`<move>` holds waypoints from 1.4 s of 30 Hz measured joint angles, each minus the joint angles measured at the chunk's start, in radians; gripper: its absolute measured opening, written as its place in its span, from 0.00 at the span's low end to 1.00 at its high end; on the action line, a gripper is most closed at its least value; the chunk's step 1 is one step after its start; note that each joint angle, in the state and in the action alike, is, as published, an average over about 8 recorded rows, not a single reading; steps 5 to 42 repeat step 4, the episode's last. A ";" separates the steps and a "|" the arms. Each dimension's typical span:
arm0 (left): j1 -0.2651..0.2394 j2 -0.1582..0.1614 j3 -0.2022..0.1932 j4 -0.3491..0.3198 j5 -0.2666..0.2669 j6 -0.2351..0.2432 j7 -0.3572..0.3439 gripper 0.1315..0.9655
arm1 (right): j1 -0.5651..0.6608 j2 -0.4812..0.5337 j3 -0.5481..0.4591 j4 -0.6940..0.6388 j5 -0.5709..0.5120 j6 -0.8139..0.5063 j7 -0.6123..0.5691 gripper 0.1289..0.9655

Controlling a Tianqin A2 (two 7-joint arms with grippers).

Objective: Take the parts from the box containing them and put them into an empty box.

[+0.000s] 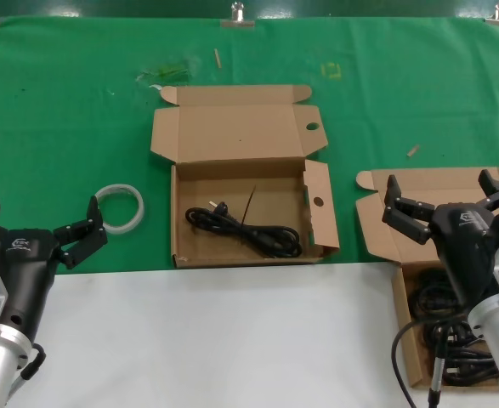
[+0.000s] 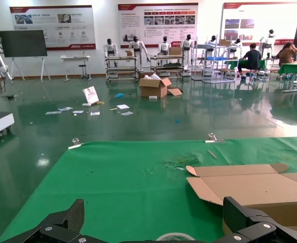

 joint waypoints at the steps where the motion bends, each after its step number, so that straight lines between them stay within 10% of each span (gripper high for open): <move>1: 0.000 0.000 0.000 0.000 0.000 0.000 0.000 1.00 | 0.000 0.000 0.000 0.000 0.000 0.000 0.000 1.00; 42: 0.000 0.000 0.000 0.000 0.000 0.000 0.000 1.00 | 0.000 0.000 0.000 0.000 0.000 0.000 0.000 1.00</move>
